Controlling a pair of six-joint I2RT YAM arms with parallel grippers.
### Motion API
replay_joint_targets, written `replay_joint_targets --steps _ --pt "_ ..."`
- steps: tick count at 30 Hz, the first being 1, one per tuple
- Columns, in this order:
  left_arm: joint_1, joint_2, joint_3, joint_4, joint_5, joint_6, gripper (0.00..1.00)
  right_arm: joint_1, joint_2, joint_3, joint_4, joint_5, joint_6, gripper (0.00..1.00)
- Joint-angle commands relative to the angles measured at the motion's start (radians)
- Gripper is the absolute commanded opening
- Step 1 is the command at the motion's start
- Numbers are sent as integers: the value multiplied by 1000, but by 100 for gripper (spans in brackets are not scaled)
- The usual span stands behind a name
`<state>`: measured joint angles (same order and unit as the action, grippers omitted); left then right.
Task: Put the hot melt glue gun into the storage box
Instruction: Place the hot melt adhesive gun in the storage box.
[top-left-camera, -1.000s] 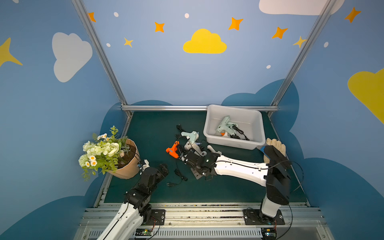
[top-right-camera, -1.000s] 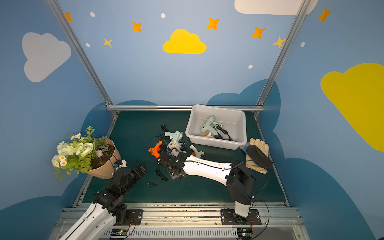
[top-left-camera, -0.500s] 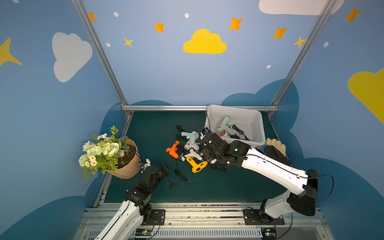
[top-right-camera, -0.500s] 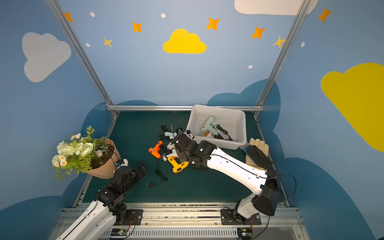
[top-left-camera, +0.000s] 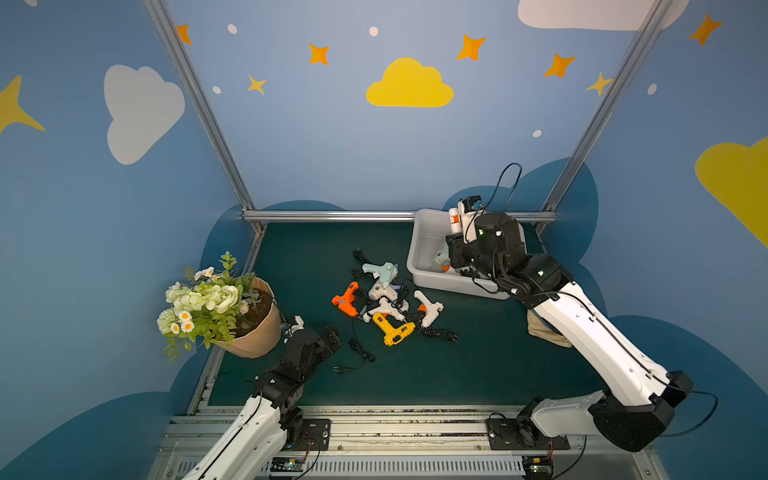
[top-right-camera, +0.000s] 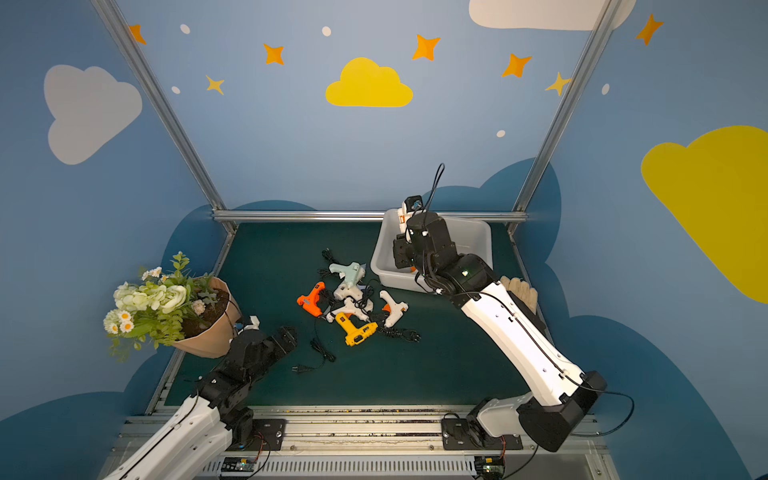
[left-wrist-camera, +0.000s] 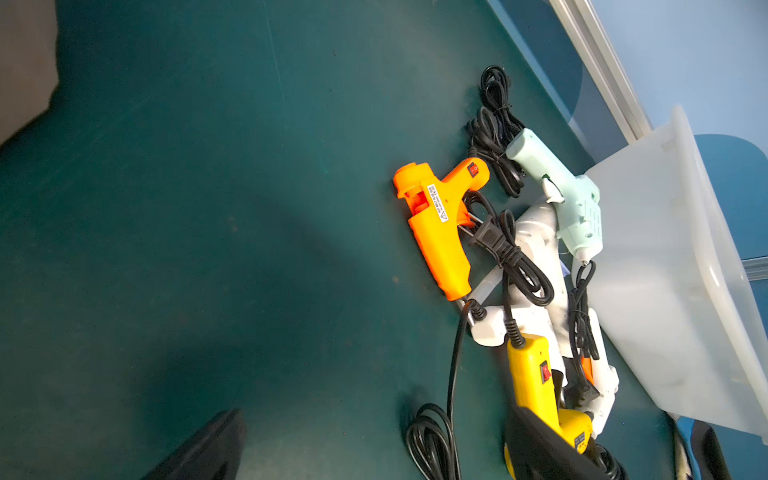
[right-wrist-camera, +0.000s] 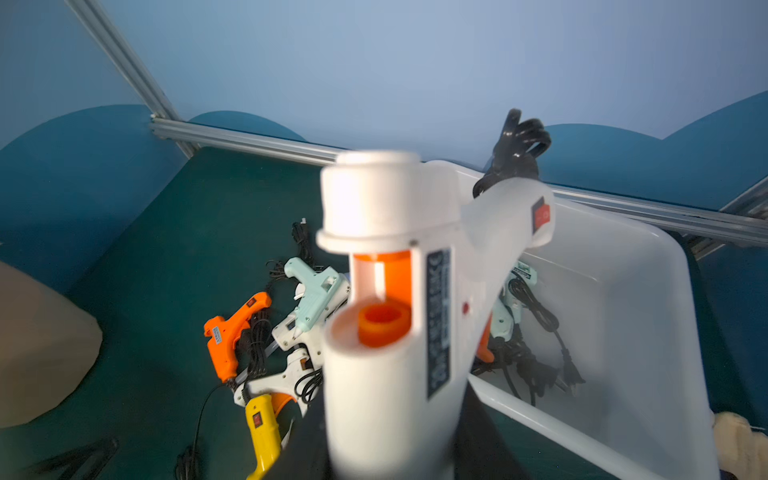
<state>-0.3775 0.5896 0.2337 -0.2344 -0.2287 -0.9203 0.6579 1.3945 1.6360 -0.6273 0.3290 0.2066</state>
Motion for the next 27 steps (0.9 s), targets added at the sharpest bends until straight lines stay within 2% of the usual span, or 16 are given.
replay_joint_targets --steps 1,7,11,19,27 --pt "3 8 33 12 12 24 100 -89 71 75 -15 -58 -1 0" --pt "5 23 45 6 15 39 100 -260 260 227 -160 -123 65 0" --pt "5 34 51 3 16 47 100 -337 352 259 -196 -145 97 0" --pt "4 53 62 -1 22 58 100 -430 523 322 -270 -109 123 0" --pt "5 64 71 -2 22 66 100 -470 678 409 -332 -40 113 0"
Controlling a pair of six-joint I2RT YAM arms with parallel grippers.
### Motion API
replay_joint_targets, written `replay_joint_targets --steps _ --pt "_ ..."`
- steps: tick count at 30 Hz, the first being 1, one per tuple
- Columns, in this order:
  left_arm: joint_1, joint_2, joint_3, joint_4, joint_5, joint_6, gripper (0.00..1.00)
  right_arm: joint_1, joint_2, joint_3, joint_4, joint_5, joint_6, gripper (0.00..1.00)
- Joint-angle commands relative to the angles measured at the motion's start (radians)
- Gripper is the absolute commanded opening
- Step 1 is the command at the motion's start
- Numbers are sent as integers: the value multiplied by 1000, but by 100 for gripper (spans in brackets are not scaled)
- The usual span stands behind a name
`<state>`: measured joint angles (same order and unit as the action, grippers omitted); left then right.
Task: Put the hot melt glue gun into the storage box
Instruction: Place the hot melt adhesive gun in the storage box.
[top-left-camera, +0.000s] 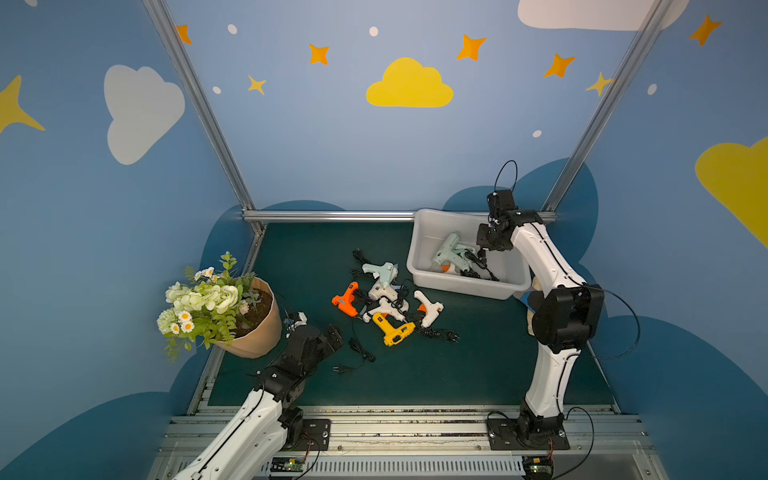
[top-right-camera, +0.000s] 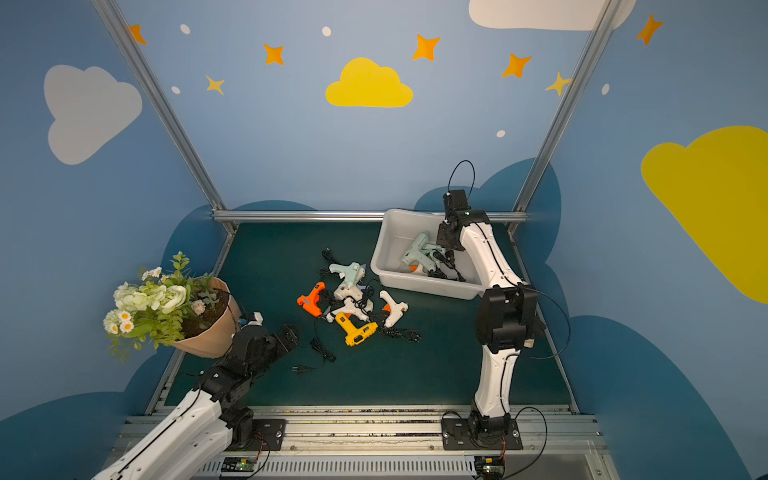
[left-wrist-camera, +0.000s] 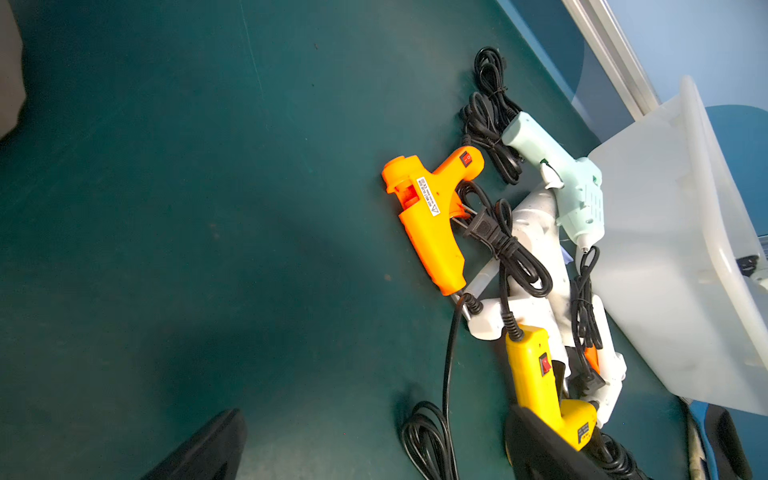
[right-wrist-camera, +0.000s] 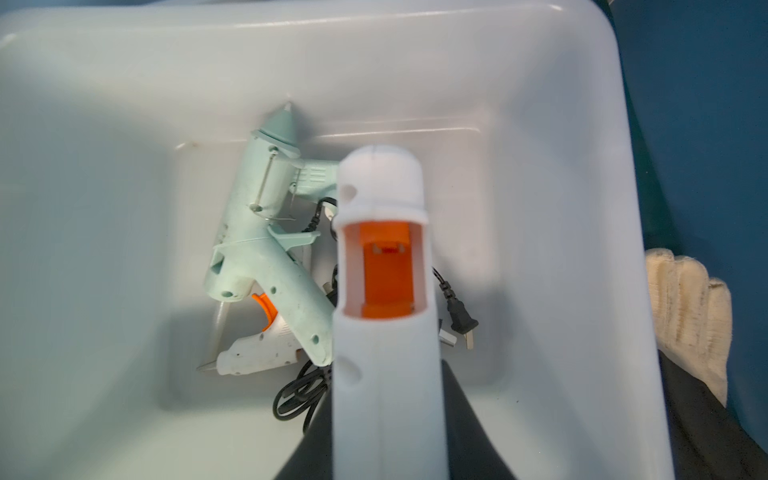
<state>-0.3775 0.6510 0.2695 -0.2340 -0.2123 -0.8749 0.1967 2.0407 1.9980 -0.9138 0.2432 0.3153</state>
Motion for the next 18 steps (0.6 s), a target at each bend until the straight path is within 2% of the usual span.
replay_joint_targets --steps 1,18 --pt "5 5 37 -2 6 22 100 -12 50 58 -52 56 3 0" --pt "6 30 39 7 12 22 100 -14 289 204 -112 40 -49 0"
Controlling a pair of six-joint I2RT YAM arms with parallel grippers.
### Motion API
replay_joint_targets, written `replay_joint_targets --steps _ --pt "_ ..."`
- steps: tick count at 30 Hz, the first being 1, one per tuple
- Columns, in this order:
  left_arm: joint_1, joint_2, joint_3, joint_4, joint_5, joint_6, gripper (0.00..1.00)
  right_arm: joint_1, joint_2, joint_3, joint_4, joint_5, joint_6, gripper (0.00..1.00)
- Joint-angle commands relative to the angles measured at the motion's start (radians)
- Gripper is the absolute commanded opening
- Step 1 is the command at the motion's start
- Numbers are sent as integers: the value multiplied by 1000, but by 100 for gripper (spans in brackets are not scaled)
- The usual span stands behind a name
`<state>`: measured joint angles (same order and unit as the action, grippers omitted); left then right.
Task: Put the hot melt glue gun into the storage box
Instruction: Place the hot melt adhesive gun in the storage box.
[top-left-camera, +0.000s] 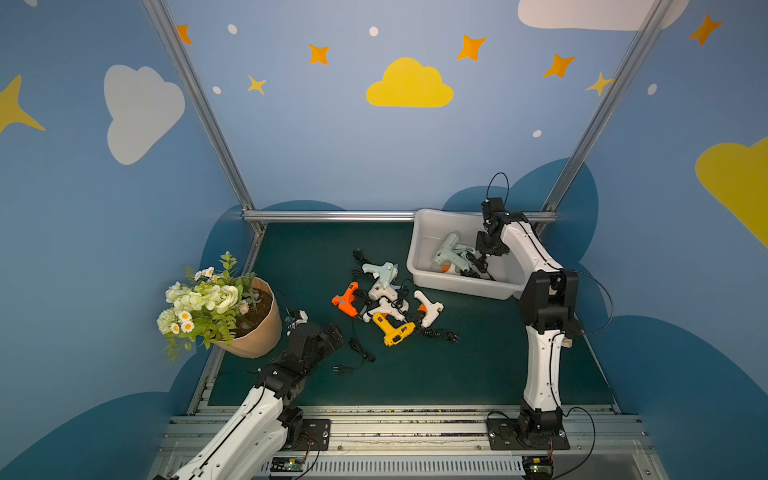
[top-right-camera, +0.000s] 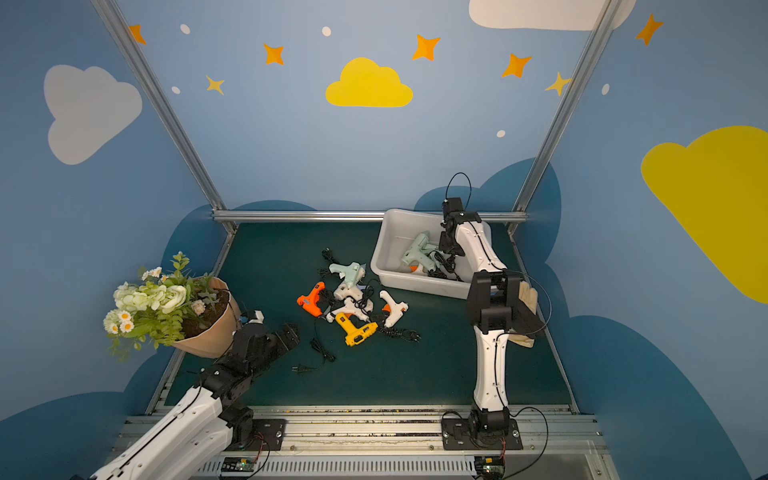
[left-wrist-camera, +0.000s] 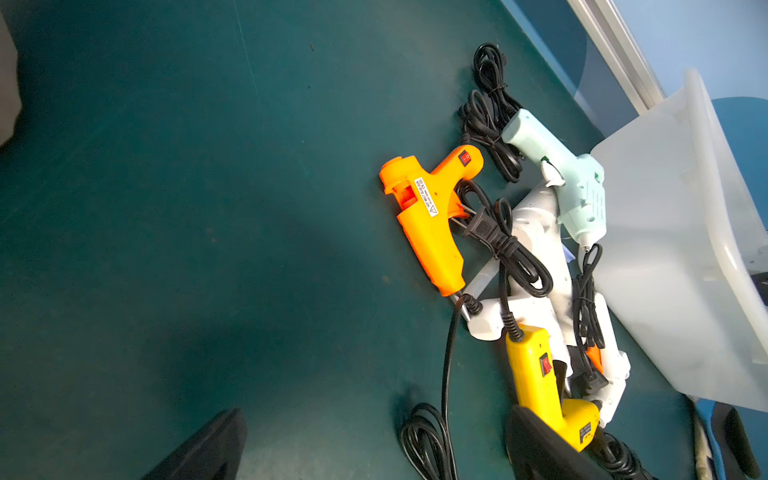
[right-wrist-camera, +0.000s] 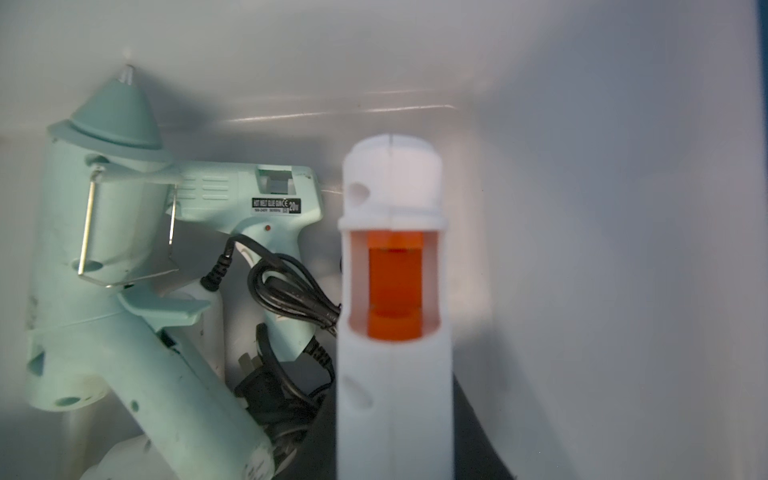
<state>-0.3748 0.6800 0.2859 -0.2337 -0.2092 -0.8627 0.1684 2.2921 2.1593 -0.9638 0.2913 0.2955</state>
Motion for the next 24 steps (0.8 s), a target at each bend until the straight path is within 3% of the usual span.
replay_joint_targets --steps 1,3,7,13,24 --pt "4 1 23 7 11 9 100 21 53 60 -72 -2 -37 0" --pt "4 2 24 6 10 10 100 35 79 87 -83 12 -48 0" --pt "3 0 23 2 12 9 100 66 108 118 -87 37 -55 22" --pt "4 -6 23 -4 11 9 100 92 127 146 -87 34 -65 43" --pt "4 -8 22 -8 7 11 100 156 65 148 -88 18 -103 64"
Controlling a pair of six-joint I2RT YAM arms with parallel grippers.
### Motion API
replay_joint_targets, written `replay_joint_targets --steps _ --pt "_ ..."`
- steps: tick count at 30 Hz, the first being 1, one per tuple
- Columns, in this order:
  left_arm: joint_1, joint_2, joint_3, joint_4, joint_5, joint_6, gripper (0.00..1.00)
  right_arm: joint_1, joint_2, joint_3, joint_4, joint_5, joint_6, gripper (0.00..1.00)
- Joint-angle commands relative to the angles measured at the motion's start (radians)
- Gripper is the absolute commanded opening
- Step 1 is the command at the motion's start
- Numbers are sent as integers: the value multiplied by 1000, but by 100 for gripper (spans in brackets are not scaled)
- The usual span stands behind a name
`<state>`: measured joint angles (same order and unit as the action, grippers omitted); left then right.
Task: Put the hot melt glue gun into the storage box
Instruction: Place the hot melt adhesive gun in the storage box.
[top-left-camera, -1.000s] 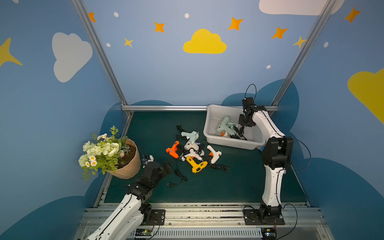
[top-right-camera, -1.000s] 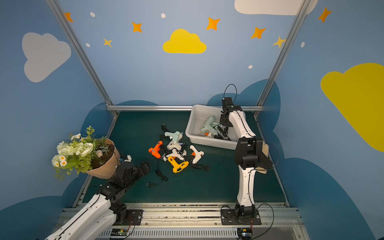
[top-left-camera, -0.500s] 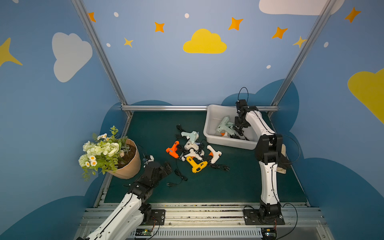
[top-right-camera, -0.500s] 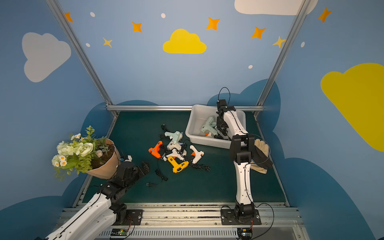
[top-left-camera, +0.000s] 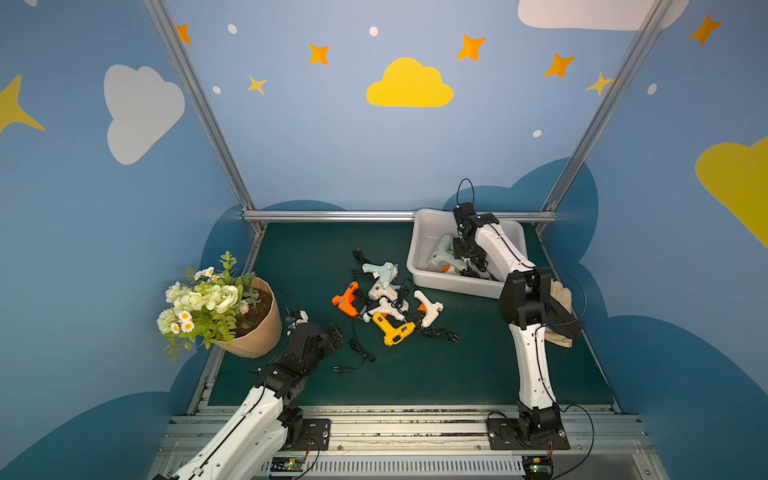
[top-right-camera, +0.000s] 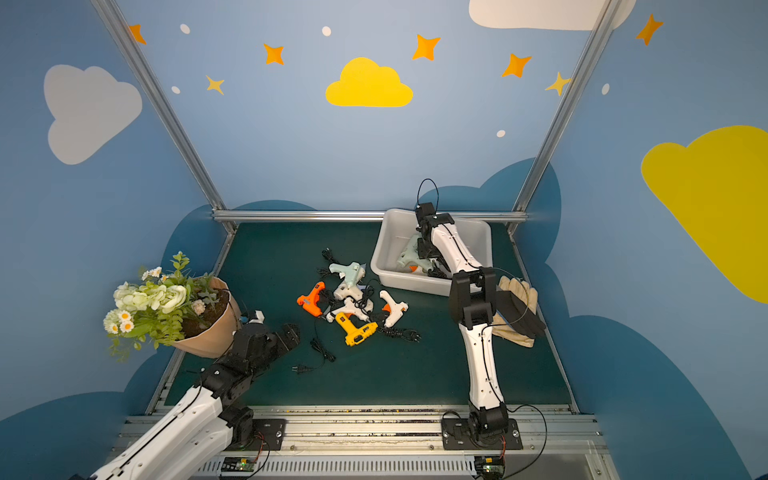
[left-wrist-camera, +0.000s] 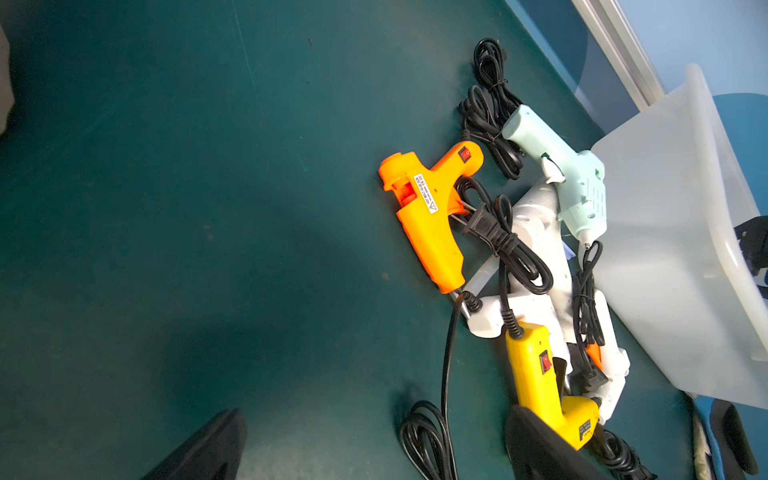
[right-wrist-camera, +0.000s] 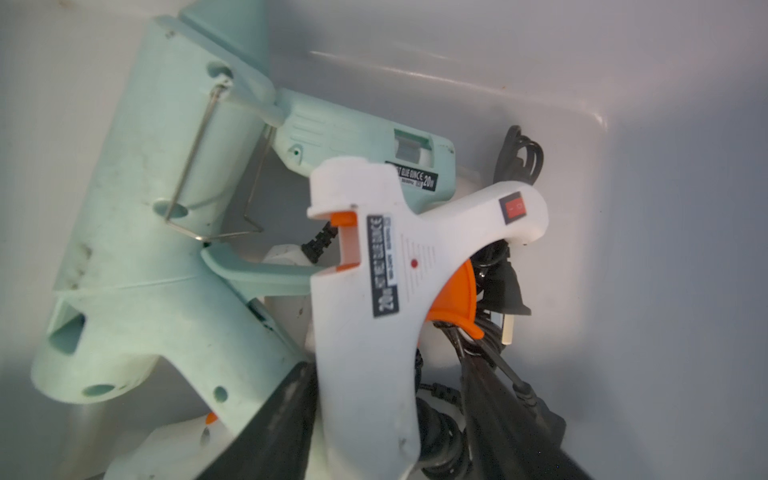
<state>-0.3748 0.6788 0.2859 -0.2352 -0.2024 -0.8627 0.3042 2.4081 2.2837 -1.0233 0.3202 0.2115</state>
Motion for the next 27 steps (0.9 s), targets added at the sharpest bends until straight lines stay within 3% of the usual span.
replay_joint_targets --steps 1,12,20,27 --pt "4 -7 23 -7 1 11 100 29 -65 22 -30 -20 -29 65" --pt "4 -10 23 -15 3 12 100 118 -283 -95 -42 -174 -31 74" --pt "4 3 20 -1 14 4 100 208 -485 -343 126 -289 -41 74" --pt "4 11 16 10 23 1 100 315 -529 -447 227 -327 46 71"
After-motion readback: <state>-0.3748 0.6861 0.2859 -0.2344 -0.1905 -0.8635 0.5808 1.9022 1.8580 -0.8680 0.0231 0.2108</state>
